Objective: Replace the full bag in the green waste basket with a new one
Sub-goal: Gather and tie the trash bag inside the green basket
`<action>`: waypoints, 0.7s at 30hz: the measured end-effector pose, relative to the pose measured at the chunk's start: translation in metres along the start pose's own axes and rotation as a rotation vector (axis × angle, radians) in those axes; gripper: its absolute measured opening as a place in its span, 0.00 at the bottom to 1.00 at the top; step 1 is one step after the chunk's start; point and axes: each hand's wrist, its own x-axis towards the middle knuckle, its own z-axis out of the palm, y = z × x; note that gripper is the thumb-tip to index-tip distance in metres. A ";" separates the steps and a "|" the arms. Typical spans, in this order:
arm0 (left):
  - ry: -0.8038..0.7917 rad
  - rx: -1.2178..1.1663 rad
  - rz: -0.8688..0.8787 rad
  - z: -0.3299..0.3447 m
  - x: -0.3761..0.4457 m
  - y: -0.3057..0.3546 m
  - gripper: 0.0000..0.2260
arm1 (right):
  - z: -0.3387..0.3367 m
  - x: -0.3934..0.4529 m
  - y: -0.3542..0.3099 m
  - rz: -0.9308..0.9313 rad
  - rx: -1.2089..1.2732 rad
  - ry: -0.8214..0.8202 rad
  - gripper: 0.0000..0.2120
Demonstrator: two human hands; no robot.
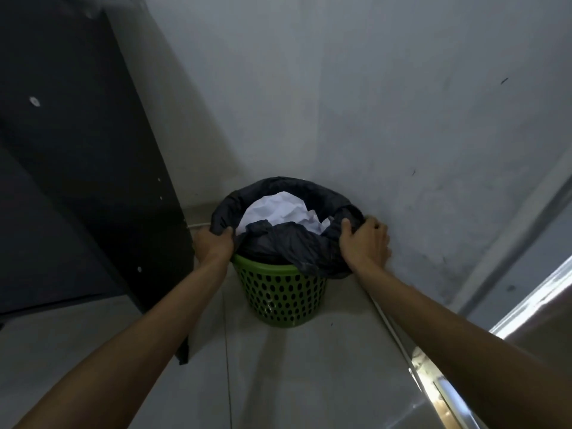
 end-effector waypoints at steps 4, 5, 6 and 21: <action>0.120 0.113 0.206 -0.002 -0.004 0.008 0.17 | 0.003 0.005 0.008 0.277 0.325 -0.289 0.34; 0.124 0.127 0.269 -0.001 -0.006 0.009 0.18 | 0.003 0.006 0.008 0.321 0.400 -0.301 0.34; 0.119 0.134 0.332 0.001 -0.008 0.010 0.18 | 0.003 0.006 0.006 0.344 0.445 -0.278 0.33; -0.547 0.173 0.669 0.008 -0.057 0.018 0.31 | 0.004 -0.010 -0.052 -0.469 0.360 -0.051 0.10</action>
